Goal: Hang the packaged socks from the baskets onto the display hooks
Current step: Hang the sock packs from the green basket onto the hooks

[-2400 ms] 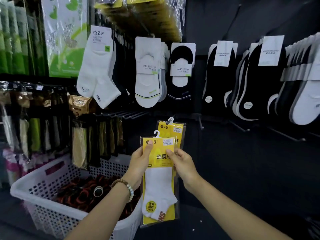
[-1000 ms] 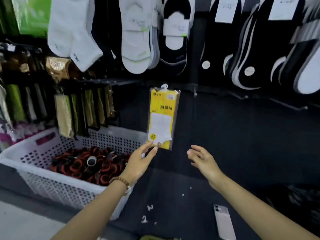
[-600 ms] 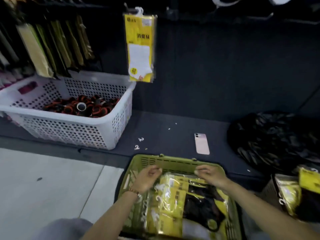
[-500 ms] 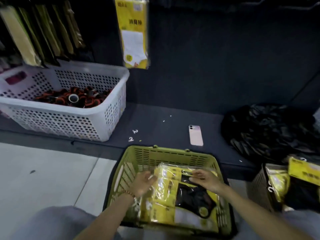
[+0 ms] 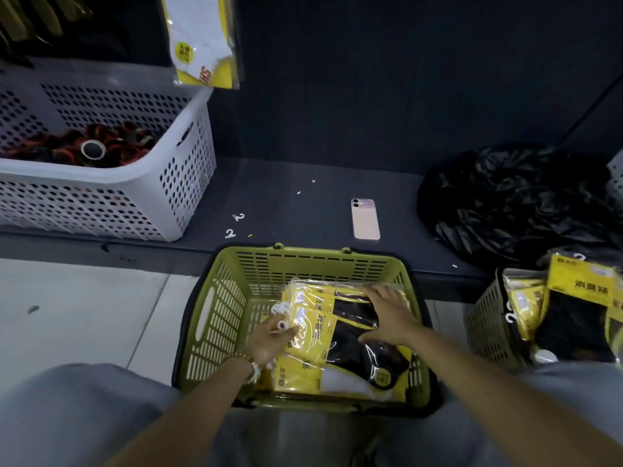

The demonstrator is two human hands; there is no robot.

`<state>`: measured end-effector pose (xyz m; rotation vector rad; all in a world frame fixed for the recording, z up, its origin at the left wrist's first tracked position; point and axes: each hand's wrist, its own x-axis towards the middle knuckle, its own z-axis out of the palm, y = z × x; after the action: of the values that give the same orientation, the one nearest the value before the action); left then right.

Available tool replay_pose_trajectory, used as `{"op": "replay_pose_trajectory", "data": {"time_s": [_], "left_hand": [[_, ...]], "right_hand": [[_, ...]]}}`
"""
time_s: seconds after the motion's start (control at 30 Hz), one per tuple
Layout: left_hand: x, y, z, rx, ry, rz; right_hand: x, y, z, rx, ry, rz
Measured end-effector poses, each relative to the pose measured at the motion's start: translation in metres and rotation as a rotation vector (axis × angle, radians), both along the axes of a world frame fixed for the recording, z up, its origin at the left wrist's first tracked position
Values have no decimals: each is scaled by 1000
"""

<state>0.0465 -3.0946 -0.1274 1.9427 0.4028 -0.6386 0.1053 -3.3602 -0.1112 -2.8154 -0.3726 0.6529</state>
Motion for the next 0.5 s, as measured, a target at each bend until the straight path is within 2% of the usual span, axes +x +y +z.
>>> {"op": "replay_pose_trajectory", "data": {"time_s": [0.07,0.17,0.23,0.33,0.43,0.5], "left_hand": [[0,1,-1,-18,-14,20],[1,1,5,-67,-2,87],[2,-2,15,-130,-10,141],[8,-7,41,-181,-58,297],[25,-7,82,-444,31,373],[40,-5,120,-635,-11,355]], "right_hand": [[4,2,1,26,37,-25],[9,2,9,121,201,-35],[10,4,18,291,275,-104],[13,12,44,569,201,-210],[16,25,87,805,130,-271],[19,37,114,909,138,-268]]}}
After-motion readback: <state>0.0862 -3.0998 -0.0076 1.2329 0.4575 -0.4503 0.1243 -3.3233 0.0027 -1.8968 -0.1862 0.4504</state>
